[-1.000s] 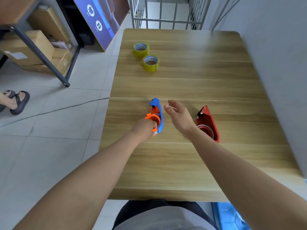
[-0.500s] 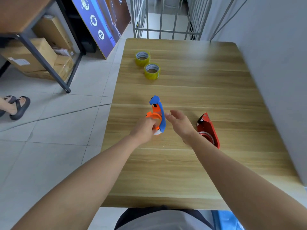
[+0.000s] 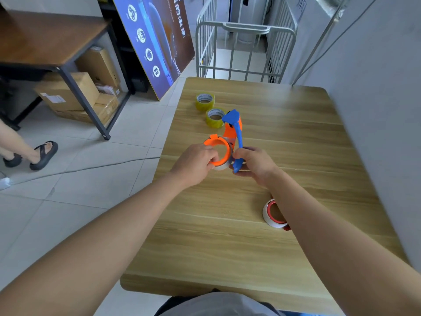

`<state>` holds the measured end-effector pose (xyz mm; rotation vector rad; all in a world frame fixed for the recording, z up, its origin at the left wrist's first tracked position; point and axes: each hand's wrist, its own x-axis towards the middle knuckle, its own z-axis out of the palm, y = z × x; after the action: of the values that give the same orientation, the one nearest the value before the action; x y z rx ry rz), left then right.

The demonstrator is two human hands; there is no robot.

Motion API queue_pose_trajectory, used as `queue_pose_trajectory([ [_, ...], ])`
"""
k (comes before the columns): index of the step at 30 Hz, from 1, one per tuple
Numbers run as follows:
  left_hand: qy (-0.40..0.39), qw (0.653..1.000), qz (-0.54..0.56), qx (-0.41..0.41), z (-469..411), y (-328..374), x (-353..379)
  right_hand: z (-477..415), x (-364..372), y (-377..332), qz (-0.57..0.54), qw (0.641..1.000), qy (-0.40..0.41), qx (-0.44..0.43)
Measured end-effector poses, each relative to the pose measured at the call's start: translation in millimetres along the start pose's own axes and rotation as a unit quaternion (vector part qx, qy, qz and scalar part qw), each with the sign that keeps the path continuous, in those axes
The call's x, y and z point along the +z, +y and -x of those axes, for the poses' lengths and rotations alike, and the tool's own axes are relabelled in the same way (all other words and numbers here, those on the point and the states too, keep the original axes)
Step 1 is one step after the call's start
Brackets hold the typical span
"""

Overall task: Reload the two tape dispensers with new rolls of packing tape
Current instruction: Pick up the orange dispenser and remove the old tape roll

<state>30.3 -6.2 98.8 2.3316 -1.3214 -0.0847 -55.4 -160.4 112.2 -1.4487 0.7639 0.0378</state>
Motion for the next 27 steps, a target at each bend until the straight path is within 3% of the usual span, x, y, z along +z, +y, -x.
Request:
queue_pose_trajectory([
  [5, -0.006, 0.999, 0.029, -0.013, 4, -4, -3, 3, -9, -2, -0.064, 0.996, -0.052, 0.036],
  [8, -0.009, 0.999, 0.042, -0.028, 4, -3, -3, 4, -8, 1, -0.118, 0.987, -0.106, 0.007],
  [13, 0.012, 0.993, 0.077, -0.088, 5, 12, -3, 4, -4, 6, -0.164, 0.978, -0.130, -0.019],
  [18, 0.060, 0.995, -0.022, -0.076, 0, 21, -1, 3, 2, 7, -0.236, 0.956, -0.174, -0.018],
  [27, 0.048, 0.990, -0.026, -0.126, -4, 23, 3, -1, -1, 9, -0.203, 0.964, -0.169, -0.035],
])
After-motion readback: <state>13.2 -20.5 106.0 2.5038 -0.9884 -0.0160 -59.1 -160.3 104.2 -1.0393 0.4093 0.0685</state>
